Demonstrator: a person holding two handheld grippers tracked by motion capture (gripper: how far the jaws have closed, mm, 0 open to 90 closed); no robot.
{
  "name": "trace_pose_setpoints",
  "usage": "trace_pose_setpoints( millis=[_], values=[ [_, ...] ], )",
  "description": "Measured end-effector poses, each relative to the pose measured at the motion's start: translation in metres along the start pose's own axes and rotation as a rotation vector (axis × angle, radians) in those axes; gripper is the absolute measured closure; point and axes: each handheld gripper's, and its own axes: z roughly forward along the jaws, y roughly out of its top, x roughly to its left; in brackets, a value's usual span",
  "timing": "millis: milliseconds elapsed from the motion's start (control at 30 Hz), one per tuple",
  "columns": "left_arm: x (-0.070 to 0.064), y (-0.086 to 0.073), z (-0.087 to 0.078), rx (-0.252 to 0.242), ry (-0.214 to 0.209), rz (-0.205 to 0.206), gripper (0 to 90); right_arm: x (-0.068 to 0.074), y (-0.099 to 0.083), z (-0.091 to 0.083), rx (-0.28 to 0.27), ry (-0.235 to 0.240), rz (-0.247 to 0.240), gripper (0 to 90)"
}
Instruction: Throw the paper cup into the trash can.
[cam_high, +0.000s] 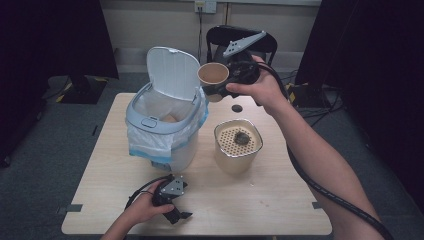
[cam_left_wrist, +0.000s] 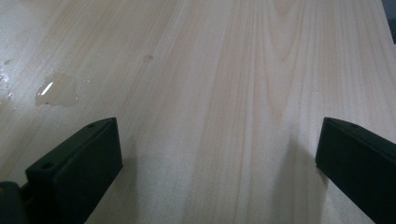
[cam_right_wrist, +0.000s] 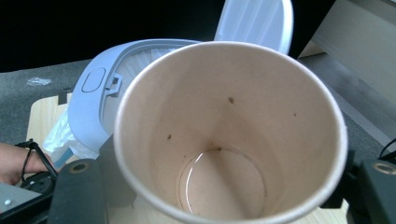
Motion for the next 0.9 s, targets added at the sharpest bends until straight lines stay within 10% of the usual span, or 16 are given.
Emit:
trace_pose_setpoints(
  millis=[900],
  values=[
    [0.000, 0.000, 0.000, 0.000, -0.012, -0.007, 0.0, 0.019, 0.021, 0.056, 0.020, 0.053, -0.030, 26.9]
  ],
)
